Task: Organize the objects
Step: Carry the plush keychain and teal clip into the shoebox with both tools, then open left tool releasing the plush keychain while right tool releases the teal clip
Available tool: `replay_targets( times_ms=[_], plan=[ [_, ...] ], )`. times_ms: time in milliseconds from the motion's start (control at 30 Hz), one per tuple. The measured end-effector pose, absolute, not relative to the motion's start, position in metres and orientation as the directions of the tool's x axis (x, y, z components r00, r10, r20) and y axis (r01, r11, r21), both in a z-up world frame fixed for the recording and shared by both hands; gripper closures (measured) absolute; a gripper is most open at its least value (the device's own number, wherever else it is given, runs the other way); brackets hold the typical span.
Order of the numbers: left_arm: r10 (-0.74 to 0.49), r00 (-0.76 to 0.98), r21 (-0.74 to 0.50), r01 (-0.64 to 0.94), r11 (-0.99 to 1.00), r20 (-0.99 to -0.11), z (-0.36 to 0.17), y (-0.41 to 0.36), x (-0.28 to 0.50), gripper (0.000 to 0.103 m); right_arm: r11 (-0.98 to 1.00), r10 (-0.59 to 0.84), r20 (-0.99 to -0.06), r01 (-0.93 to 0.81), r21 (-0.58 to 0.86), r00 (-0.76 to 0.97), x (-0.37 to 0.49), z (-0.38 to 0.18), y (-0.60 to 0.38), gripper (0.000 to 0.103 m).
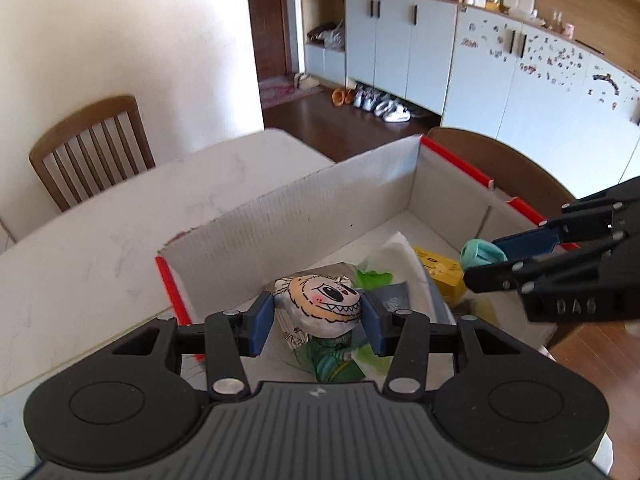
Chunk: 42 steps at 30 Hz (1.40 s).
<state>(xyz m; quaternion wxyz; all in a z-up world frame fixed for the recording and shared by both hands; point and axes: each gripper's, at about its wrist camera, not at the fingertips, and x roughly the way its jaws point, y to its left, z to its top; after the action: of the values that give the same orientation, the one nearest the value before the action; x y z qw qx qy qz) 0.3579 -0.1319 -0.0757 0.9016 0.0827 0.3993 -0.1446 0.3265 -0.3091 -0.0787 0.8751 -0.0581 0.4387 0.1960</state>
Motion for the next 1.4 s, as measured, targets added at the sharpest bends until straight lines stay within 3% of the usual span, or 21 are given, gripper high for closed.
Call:
replay_targets(
  times_ms=[600, 900, 1033, 1400],
  plan=[
    [-0.181, 0.551, -0.002, 0.31, 0.951, -0.815, -0.104, -0.146, 0.386, 0.055, 0.884, 0.274, -0.847, -0.466, 0.035, 0.456, 0.35, -0.117, -0.301, 0.069],
    [-0.18, 0.543, -0.027, 0.278, 0.96, -0.82, -0.103, -0.142, 0.384, 0.049, 0.886, 0.295, -0.832, -0.461, 0.054, 0.469, 0.343, -0.102, -0.316, 0.062],
    [-0.182, 0.553, -0.036, 0.264, 0.964, -0.813, -0.098, -0.14, 0.378, 0.039, 0.889, 0.322, -0.816, -0.45, 0.087, 0.48, 0.34, -0.092, -0.326, 0.059],
    [-0.18, 0.599, -0.038, 0.241, 0.97, -0.781, -0.074, -0.132, 0.357, 0.038, 0.887, 0.38, -0.768, -0.439, 0.144, 0.515, 0.323, -0.068, -0.341, 0.05]
  ],
)
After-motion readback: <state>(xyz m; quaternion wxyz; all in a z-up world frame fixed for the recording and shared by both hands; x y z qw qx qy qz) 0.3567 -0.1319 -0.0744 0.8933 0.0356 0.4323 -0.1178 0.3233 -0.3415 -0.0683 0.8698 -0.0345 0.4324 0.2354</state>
